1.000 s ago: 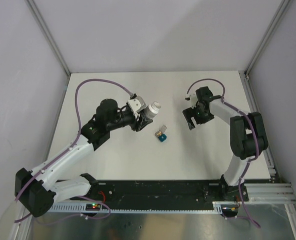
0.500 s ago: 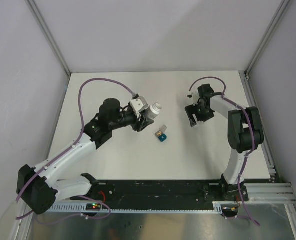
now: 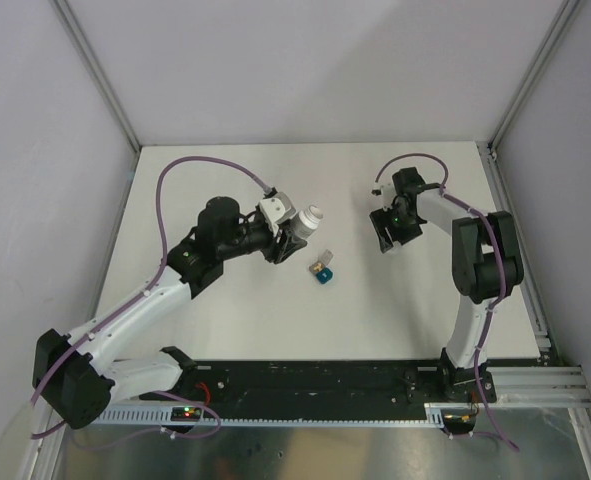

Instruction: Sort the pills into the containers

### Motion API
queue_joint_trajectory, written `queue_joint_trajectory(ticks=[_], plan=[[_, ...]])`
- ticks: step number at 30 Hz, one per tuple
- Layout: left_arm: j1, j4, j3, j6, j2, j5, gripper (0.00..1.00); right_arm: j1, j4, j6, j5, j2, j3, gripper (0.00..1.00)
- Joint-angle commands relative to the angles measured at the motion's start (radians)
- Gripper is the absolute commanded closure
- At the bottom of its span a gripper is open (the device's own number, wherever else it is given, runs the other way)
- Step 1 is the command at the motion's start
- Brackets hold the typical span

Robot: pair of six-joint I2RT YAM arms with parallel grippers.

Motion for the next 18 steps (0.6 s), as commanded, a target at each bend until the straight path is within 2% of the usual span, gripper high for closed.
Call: queue_joint_trajectory(ticks=[1,10,18], plan=[[0.007,0.048,0.006,-0.014,-0.005,0.016,1.00,0.012,-0.009,0.015,0.004,0.023,0.035,0.35],[0.006,0.048,0.003,-0.014,-0.005,0.016,1.00,0.014,-0.012,0.016,0.004,0.025,0.035,0.46],[0.007,0.051,-0.002,-0.012,-0.002,0.015,1.00,0.013,-0.028,0.014,-0.015,-0.001,0.035,0.64]])
